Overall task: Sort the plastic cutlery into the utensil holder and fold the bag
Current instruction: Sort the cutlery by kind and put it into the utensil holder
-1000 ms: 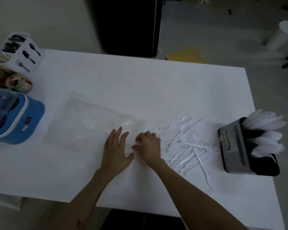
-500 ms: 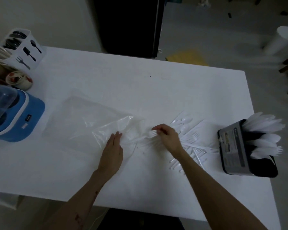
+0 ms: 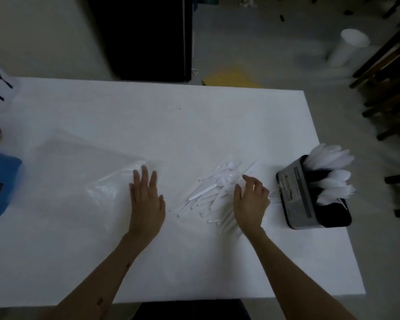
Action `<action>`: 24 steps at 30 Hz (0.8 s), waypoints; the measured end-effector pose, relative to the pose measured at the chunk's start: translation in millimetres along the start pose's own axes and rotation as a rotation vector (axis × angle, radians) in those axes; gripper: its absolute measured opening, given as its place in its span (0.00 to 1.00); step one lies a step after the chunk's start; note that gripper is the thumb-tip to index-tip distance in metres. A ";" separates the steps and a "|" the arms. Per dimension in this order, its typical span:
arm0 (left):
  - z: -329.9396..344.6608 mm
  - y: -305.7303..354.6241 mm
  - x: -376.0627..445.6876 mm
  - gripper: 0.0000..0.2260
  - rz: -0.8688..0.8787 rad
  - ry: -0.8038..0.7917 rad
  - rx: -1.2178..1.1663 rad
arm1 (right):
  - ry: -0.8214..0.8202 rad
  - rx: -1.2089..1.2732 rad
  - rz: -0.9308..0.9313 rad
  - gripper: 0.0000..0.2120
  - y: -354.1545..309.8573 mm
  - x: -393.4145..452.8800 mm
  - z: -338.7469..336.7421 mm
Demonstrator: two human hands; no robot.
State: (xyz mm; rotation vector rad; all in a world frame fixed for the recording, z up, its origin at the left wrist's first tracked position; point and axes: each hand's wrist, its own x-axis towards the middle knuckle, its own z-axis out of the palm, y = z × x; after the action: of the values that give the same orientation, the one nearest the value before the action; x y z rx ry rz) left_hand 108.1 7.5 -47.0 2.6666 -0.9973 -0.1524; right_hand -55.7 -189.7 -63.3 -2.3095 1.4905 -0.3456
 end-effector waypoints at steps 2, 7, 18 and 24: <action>9.3 26.0 9.3 0.26 0.170 -0.075 -0.063 | 0.072 -0.099 -0.025 0.23 10.8 -28.1 3.3; 39.6 84.0 44.5 0.24 0.321 -0.386 -0.105 | -0.031 -0.184 0.000 0.27 33.8 -61.5 18.9; 72.8 103.8 14.4 0.25 0.199 -0.309 -0.037 | -0.135 0.047 -0.196 0.13 49.6 -39.5 -12.4; 72.0 100.1 -18.7 0.23 0.119 -0.194 -0.178 | -0.180 0.064 -0.326 0.06 57.8 -20.1 -21.1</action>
State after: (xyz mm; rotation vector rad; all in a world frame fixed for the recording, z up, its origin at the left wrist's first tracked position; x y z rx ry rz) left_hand 17.2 -68.8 -85.1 2.4592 -1.1397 -0.4601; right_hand -119.8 -196.6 -69.4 -2.4574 1.0056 -0.2571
